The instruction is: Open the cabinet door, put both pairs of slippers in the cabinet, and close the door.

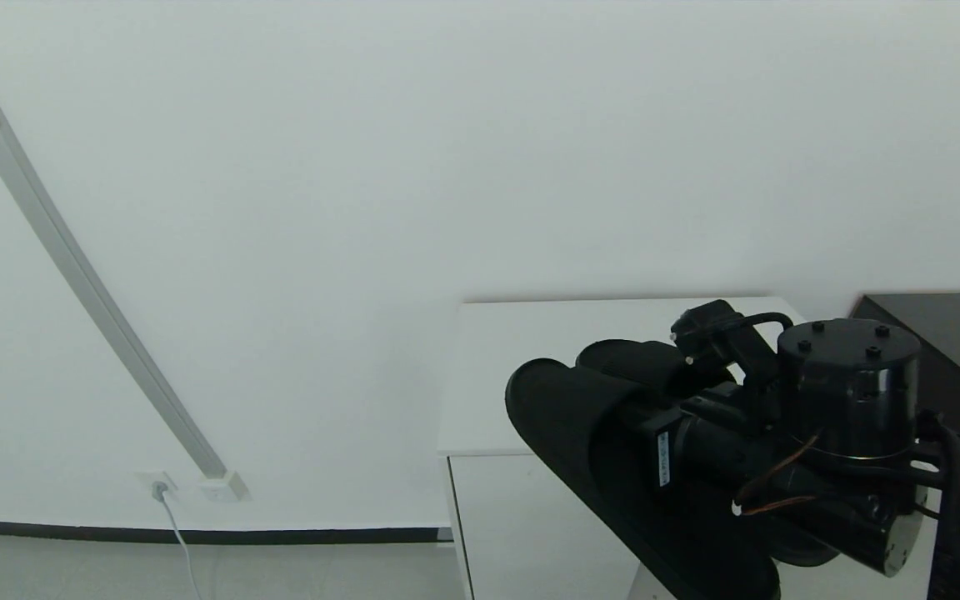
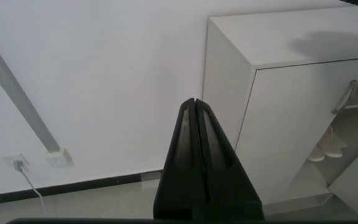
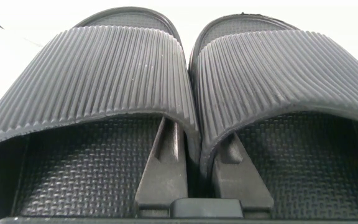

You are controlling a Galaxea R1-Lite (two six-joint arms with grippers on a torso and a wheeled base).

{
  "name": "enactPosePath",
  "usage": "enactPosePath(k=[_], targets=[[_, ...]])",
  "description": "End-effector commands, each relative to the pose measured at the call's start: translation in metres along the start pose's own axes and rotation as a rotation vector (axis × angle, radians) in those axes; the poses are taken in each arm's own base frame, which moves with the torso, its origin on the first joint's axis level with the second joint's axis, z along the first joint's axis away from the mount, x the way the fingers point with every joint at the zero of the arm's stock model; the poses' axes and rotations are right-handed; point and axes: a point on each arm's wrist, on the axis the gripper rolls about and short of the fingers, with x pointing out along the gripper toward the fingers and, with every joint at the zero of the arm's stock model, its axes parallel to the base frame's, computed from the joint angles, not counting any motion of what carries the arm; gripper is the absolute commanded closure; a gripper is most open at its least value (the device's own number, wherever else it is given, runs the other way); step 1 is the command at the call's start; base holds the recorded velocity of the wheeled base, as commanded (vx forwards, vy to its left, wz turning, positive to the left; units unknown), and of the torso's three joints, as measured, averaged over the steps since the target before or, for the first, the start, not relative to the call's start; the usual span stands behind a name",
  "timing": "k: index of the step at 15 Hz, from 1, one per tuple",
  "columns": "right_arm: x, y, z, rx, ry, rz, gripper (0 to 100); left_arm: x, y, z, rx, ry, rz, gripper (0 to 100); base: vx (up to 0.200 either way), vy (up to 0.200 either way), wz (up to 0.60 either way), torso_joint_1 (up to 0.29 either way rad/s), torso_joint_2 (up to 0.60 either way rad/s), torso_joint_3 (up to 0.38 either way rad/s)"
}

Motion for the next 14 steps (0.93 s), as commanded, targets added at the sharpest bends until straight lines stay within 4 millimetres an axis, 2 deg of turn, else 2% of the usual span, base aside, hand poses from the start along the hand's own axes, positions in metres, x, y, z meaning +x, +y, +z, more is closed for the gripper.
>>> enactPosePath(k=[1,9,14], targets=[[-0.0006,0.0011,-0.0005,-0.001,0.001,0.003,100,0.0,0.0,0.0001,0.0,-0.001,0.0,100,-0.2,0.0,0.0,0.007,0.0,-0.002],[-0.0008,0.0014,-0.0008,-0.001,0.001,0.002,100,0.0,0.0,0.0001,0.0,-0.001,0.0,100,-0.2,0.0,0.0,0.002,0.0,0.004],[-0.0007,0.0025,-0.0034,-0.006,0.01,0.006,100,0.0,0.0,0.0001,0.0,-0.001,0.0,100,0.0,0.0,0.0,0.0,0.0,0.0]])
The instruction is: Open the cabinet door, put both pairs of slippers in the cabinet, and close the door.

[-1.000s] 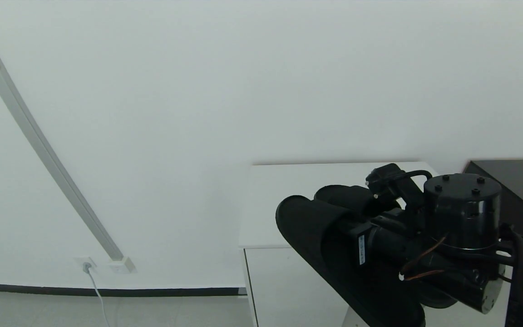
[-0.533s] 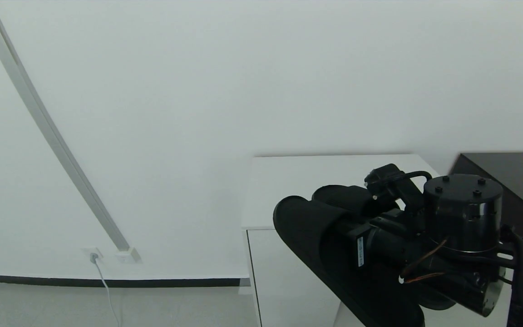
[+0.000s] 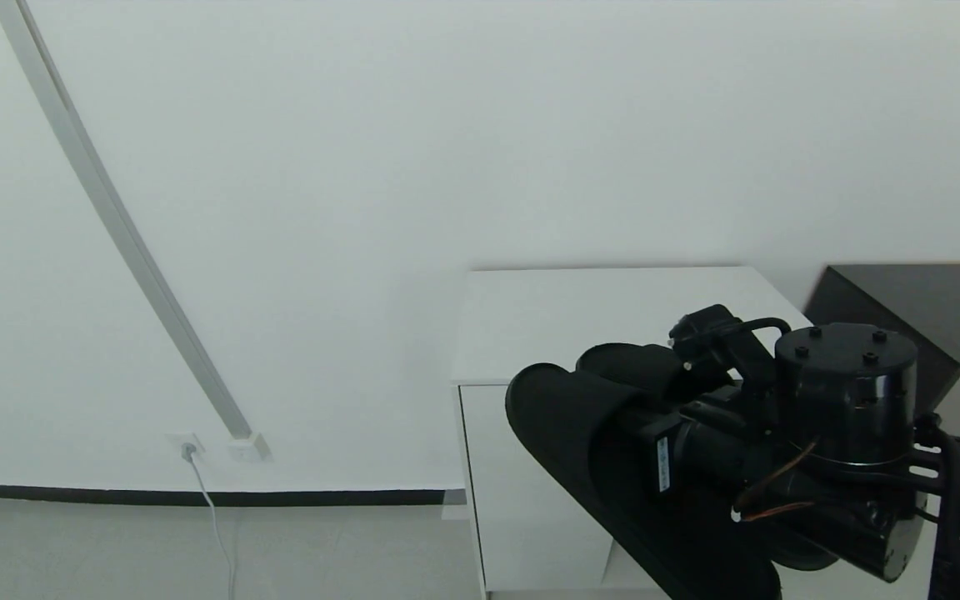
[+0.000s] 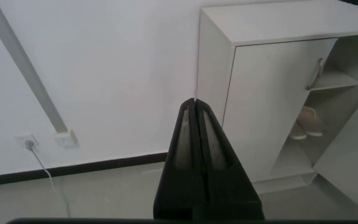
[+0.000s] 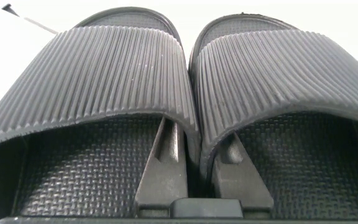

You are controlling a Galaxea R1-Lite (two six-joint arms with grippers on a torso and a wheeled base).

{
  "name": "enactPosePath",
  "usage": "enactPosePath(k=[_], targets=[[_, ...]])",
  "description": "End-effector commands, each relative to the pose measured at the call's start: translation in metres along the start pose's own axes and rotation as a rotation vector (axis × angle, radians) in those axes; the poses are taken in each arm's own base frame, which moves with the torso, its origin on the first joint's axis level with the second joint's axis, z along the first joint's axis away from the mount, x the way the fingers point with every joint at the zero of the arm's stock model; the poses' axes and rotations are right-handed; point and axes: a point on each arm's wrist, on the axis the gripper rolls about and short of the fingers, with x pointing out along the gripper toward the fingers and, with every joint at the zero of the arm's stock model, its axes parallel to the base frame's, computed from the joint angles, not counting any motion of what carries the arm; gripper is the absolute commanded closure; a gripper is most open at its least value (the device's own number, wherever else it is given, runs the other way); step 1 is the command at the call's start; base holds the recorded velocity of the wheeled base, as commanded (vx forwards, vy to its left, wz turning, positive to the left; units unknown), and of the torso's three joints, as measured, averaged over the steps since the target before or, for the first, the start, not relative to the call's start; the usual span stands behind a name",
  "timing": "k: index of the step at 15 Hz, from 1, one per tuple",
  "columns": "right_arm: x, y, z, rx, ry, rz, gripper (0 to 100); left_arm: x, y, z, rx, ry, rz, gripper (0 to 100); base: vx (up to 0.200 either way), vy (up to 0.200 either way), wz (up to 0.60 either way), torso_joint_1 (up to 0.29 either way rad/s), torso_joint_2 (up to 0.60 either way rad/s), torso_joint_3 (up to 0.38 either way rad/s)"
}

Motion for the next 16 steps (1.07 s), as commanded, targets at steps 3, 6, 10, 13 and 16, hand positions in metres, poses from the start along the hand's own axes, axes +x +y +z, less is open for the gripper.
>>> enactPosePath(k=[3,6,10,13,16], targets=[[0.0008,0.001,-0.0016,-0.003,0.005,0.004,100,-0.0001,0.0,-0.0001,0.0,-0.002,0.0,100,0.0,0.0,0.0,0.0,0.0,0.0],[0.0005,0.0012,-0.0029,-0.004,0.01,0.005,100,0.0,0.0,0.0,0.0,0.0,0.0,100,0.0,0.0,0.0,0.0,0.0,0.0],[0.0022,0.0014,-0.005,-0.007,0.017,0.004,100,0.0,0.0,0.0,0.0,0.0,0.0,100,0.0,-0.1,0.0,0.0,0.0,0.0],[0.0018,0.0011,-0.0067,-0.01,0.023,0.003,100,0.0,0.0,0.0,0.0,0.0,0.0,100,0.0,-0.2,0.0,-0.002,0.0,0.009],[0.0016,0.0009,-0.0076,-0.012,0.026,0.003,100,0.0,0.0,0.0,0.0,0.0,0.0,100,0.0,-0.2,0.0,0.004,0.01,0.007]])
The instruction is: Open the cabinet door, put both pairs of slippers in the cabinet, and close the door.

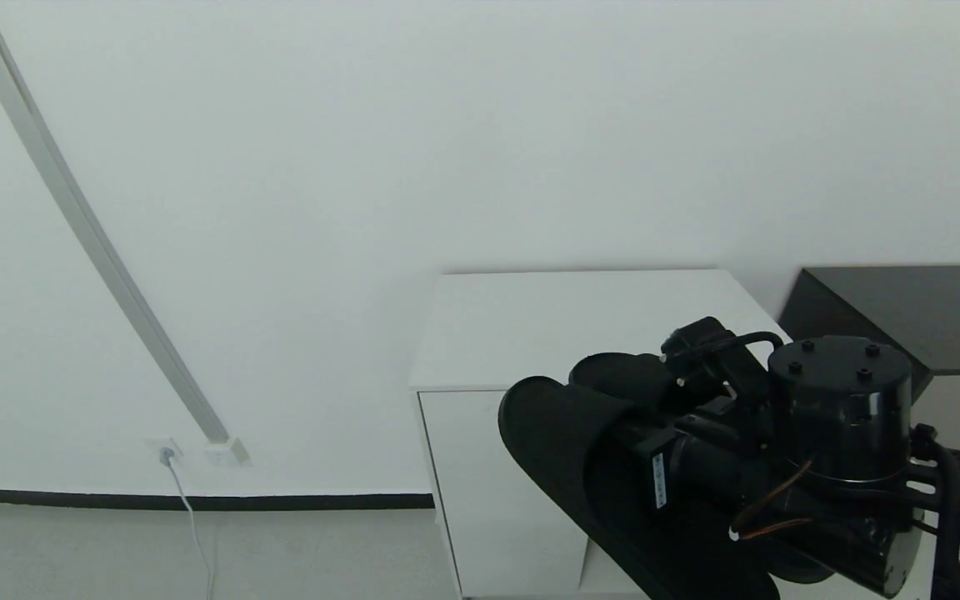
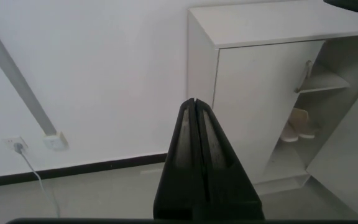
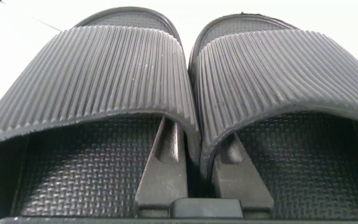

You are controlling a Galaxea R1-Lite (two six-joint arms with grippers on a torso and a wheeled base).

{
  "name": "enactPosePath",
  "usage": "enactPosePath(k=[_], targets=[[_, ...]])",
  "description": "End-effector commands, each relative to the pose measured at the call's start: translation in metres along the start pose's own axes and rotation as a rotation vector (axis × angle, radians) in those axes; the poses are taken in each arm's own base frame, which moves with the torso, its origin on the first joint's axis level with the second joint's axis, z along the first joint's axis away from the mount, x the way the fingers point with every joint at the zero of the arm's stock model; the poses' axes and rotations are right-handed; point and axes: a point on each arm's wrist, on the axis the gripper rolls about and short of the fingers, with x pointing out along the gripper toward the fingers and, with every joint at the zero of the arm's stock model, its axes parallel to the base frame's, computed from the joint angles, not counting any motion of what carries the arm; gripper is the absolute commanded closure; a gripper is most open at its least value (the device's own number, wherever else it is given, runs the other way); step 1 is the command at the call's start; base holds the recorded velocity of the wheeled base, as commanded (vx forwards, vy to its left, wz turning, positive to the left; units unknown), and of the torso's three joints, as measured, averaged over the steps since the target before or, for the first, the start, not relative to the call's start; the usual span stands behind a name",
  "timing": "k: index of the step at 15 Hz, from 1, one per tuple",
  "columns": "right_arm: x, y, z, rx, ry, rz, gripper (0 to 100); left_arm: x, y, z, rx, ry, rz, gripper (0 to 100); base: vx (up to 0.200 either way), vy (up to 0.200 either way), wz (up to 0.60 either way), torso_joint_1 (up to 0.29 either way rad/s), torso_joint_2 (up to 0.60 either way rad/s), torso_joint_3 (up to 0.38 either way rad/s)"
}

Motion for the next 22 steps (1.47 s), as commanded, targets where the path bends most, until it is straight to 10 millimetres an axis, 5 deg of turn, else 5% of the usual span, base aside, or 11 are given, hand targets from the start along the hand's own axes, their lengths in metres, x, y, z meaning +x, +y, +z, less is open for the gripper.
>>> enactPosePath(k=[1,12,22], targets=[[0.0009,-0.0002,-0.0013,-0.001,0.004,-0.002,100,0.0,0.0,0.0,0.0,0.0,0.0,100,0.0,-0.2,0.0,-0.002,0.0,0.002],[0.0034,-0.0025,-0.0065,0.0,0.02,-0.012,100,0.0,0.0,0.0,0.0,0.0,0.0,100,0.0,-0.2,0.0,0.005,0.0,0.002],[0.0049,-0.0039,-0.0101,-0.002,0.022,-0.017,100,0.0,0.0,0.0,0.0,0.0,0.0,100,0.0,0.0,0.0,0.0,0.0,0.0]])
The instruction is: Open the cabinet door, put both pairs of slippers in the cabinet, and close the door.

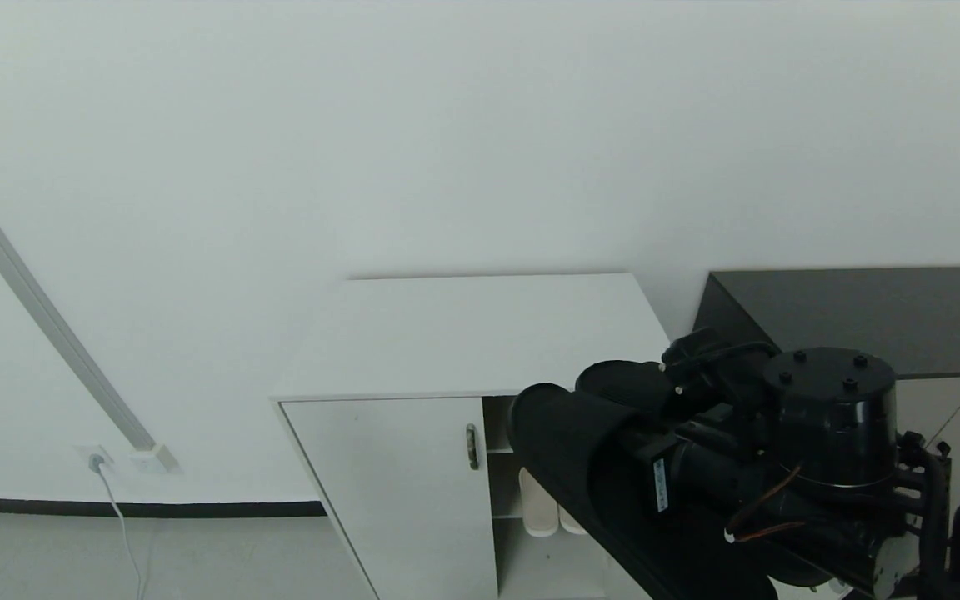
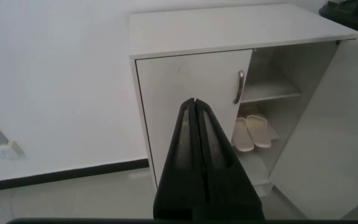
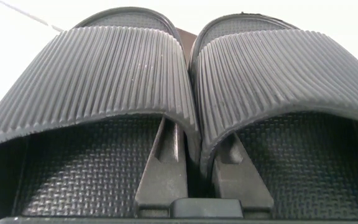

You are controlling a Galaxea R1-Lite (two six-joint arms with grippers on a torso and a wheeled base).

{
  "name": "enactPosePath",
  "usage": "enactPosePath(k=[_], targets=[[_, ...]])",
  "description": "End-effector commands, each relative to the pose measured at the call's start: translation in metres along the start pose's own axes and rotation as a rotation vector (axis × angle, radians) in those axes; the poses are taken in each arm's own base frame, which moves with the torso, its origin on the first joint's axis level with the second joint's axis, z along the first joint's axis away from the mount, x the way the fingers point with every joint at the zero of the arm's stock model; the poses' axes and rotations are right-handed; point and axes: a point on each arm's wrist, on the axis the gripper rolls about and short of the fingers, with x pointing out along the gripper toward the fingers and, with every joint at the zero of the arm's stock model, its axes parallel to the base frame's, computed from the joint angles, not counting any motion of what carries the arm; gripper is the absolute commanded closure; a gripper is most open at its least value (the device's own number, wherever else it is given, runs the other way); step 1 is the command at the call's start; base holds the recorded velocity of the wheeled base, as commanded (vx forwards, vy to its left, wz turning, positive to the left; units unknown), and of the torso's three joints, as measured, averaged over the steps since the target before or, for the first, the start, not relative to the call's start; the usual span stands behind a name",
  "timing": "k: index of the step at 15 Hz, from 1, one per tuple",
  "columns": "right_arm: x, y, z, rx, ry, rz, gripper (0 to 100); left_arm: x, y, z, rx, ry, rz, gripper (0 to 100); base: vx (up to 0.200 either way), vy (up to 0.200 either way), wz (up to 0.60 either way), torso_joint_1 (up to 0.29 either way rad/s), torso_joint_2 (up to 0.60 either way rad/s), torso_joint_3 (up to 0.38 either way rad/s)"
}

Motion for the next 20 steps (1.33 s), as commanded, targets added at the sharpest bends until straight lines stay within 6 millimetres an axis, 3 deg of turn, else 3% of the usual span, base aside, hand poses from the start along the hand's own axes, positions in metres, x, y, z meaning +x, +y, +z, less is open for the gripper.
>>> enactPosePath(k=[1,8,20], targets=[[0.0005,0.0003,-0.0009,-0.001,0.004,0.0,100,0.0,0.0,0.0001,0.0,-0.001,0.0,100,0.0,0.0,0.0,0.0,0.0,0.0],[0.0,0.001,-0.0023,-0.005,0.009,0.004,100,0.0,0.0,0.0001,0.0,-0.001,0.0,100,0.0,0.0,0.0,-0.007,0.01,0.009],[-0.0008,0.0016,-0.0029,-0.005,0.007,0.006,100,0.0,0.0,0.0001,-0.006,-0.001,0.001,100,0.0,0.0,0.0,-0.175,0.4,0.222]])
